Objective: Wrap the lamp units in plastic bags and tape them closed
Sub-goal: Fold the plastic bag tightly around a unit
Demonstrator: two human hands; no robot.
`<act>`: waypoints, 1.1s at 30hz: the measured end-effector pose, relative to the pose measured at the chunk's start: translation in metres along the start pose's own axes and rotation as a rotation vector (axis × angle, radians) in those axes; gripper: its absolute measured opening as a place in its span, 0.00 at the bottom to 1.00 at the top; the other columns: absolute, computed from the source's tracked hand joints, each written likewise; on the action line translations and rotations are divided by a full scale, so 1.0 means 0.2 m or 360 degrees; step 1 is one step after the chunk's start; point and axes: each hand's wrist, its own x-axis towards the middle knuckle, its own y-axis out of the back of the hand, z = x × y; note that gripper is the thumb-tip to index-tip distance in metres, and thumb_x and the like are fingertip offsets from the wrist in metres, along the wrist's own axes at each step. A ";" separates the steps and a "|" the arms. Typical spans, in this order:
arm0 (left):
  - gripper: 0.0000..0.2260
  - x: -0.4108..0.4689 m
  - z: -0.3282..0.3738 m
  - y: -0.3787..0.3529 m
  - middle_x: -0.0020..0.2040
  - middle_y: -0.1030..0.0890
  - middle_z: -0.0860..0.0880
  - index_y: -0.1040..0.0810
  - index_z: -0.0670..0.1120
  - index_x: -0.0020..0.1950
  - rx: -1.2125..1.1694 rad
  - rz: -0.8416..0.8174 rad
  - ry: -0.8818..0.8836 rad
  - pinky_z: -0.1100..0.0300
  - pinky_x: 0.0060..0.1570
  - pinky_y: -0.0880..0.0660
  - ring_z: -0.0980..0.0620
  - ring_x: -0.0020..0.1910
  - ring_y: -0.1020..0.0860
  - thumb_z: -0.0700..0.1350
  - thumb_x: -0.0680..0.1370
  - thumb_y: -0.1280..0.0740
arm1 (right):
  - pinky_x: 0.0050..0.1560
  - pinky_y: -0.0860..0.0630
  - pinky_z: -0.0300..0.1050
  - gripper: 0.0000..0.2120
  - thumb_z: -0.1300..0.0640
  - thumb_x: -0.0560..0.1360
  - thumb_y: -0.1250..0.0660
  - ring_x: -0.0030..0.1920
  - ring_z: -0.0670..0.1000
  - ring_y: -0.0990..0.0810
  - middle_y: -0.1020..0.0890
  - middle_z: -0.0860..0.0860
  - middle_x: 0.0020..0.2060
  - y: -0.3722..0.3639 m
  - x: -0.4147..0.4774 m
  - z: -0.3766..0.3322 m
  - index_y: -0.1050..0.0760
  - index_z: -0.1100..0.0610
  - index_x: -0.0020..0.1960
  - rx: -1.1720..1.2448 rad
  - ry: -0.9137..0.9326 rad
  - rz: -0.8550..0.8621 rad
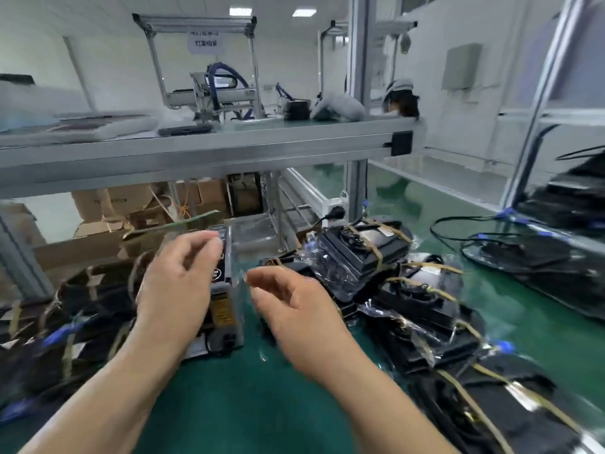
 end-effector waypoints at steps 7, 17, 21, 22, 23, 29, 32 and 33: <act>0.05 -0.44 0.20 -0.56 0.51 0.17 0.57 0.20 0.55 0.53 -0.0331 -0.0664 0.0323 0.55 0.56 0.24 0.60 0.52 0.21 0.48 0.80 0.34 | 0.53 0.31 0.24 0.13 0.56 0.79 0.35 0.55 0.36 0.22 0.18 0.38 0.55 0.59 -0.28 0.06 0.21 0.47 0.62 -0.0366 -0.0039 0.0603; 0.28 -0.93 0.10 -0.86 0.71 0.33 0.52 0.35 0.51 0.75 -0.0041 -0.0978 0.0767 0.56 0.60 0.33 0.55 0.58 0.31 0.57 0.78 0.33 | 0.64 0.27 0.54 0.20 0.46 0.82 0.40 0.67 0.58 0.27 0.26 0.55 0.69 1.15 -0.57 0.51 0.30 0.55 0.70 -0.1280 -0.1060 0.0554; 0.28 -1.00 0.10 -0.88 0.74 0.34 0.51 0.37 0.50 0.76 -0.0057 -0.0989 0.0800 0.53 0.66 0.34 0.55 0.59 0.32 0.57 0.79 0.34 | 0.56 0.26 0.49 0.19 0.47 0.83 0.46 0.61 0.59 0.23 0.22 0.57 0.64 1.10 -0.59 0.56 0.30 0.56 0.68 -0.1307 -0.1107 0.0469; 0.26 -1.01 0.11 -0.88 0.73 0.33 0.51 0.36 0.50 0.75 -0.0054 -0.0999 0.0816 0.53 0.67 0.34 0.55 0.60 0.31 0.56 0.80 0.36 | 0.54 0.27 0.49 0.20 0.48 0.83 0.45 0.61 0.59 0.23 0.22 0.57 0.64 1.09 -0.60 0.54 0.31 0.56 0.71 -0.1296 -0.1061 0.0498; 0.24 -1.01 0.10 -0.87 0.72 0.32 0.51 0.34 0.51 0.74 -0.0052 -0.1001 0.0835 0.53 0.68 0.34 0.54 0.60 0.31 0.56 0.80 0.37 | 0.54 0.28 0.49 0.20 0.50 0.83 0.44 0.61 0.59 0.23 0.22 0.58 0.64 1.07 -0.60 0.52 0.31 0.56 0.71 -0.1289 -0.1014 0.0518; 0.18 -1.01 0.08 -0.75 0.63 0.25 0.53 0.27 0.54 0.66 -0.0306 -0.0886 0.1016 0.48 0.66 0.28 0.53 0.60 0.25 0.58 0.78 0.34 | 0.60 0.27 0.51 0.16 0.57 0.82 0.43 0.61 0.59 0.27 0.25 0.57 0.59 0.88 -0.62 0.25 0.30 0.55 0.69 -0.1321 -0.0676 0.0523; 0.15 -1.00 0.06 -0.67 0.59 0.21 0.50 0.23 0.51 0.63 -0.0508 -0.0778 0.1135 0.46 0.62 0.25 0.51 0.57 0.22 0.53 0.78 0.31 | 0.65 0.30 0.51 0.21 0.62 0.80 0.43 0.66 0.58 0.31 0.27 0.55 0.66 0.77 -0.62 0.11 0.33 0.53 0.73 -0.1358 -0.0518 0.0412; 0.15 -1.00 0.04 -0.64 0.59 0.20 0.48 0.22 0.50 0.62 -0.0567 -0.0744 0.1183 0.43 0.62 0.24 0.48 0.58 0.21 0.52 0.78 0.30 | 0.67 0.32 0.51 0.23 0.63 0.80 0.42 0.68 0.57 0.32 0.28 0.53 0.68 0.73 -0.62 0.06 0.34 0.52 0.74 -0.1356 -0.0447 0.0378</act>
